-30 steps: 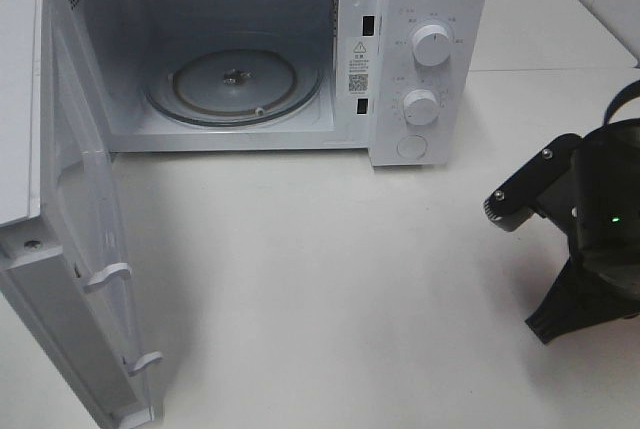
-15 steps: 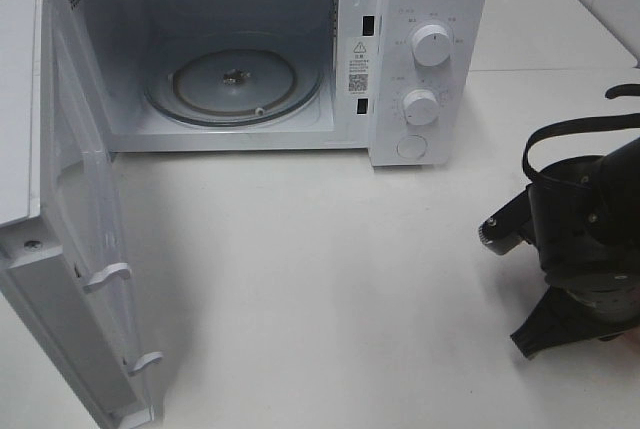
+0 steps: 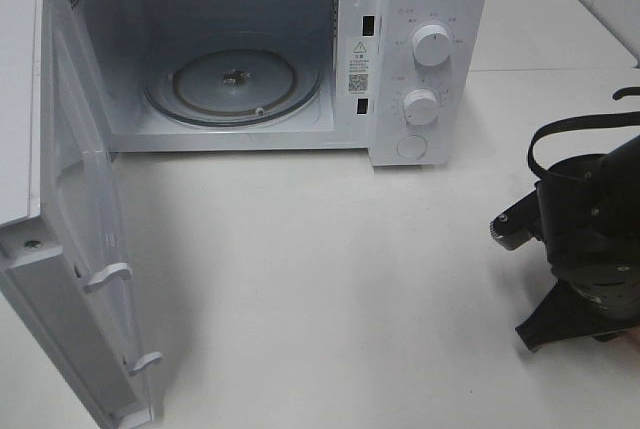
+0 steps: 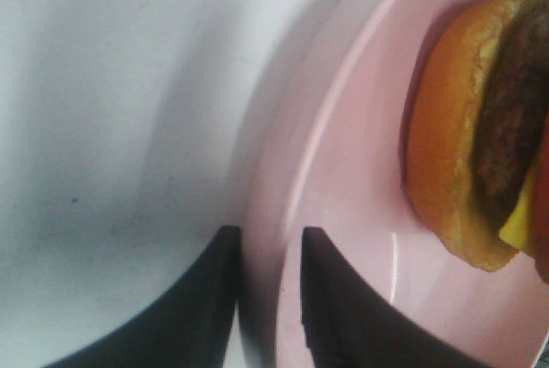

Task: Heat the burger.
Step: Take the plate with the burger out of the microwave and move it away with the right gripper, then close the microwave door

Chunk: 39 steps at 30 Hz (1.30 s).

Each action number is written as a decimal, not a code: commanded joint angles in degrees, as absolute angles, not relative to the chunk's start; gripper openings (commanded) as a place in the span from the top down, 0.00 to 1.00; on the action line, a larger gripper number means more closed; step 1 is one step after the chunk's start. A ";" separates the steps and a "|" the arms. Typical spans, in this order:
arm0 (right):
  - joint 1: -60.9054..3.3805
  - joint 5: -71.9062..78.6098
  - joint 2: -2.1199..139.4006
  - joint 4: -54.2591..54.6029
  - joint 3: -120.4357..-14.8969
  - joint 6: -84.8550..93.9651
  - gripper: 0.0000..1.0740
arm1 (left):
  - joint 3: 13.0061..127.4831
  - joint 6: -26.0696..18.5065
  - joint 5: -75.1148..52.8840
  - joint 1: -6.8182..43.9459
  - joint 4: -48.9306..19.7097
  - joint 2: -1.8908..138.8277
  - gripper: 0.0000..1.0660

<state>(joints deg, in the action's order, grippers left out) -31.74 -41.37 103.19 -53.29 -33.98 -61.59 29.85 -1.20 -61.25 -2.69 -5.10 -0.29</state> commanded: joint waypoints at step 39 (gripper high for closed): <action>-31.51 -60.50 31.97 -3.21 -37.18 -5.04 0.27 | 29.68 -1.09 -61.36 -2.92 -5.21 -1.15 0.06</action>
<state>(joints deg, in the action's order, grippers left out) -31.74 -58.61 33.69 -3.15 -36.90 -5.79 29.85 -1.20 -61.25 -2.69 -5.10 -0.29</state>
